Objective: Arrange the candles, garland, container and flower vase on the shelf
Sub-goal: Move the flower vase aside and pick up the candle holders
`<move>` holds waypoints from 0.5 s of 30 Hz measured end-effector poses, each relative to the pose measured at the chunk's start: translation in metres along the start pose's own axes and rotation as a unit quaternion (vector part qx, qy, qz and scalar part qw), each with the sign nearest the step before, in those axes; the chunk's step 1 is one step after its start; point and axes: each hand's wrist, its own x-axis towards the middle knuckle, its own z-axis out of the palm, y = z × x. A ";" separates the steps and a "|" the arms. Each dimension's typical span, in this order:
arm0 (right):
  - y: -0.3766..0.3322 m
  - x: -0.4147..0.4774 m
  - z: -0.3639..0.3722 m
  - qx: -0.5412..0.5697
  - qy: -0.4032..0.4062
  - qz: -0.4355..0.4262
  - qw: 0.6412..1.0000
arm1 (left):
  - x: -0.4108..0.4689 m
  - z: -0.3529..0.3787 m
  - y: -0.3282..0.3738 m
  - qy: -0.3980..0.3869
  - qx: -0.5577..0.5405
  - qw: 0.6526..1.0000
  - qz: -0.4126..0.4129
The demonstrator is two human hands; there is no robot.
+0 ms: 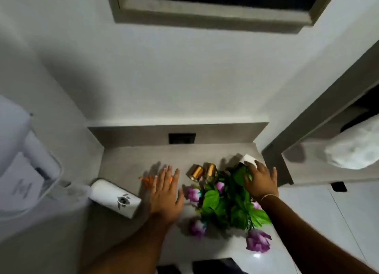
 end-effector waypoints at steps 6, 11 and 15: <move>0.058 0.035 0.028 0.164 -0.020 0.062 0.984 | -0.011 0.061 0.006 -0.058 -0.083 0.994 -0.049; 0.069 0.063 0.047 0.255 -0.091 0.026 0.962 | -0.009 0.099 0.016 -0.092 -0.131 0.984 -0.084; 0.079 0.072 0.059 0.282 -0.054 0.015 0.958 | -0.003 0.114 0.026 -0.123 -0.105 0.985 -0.054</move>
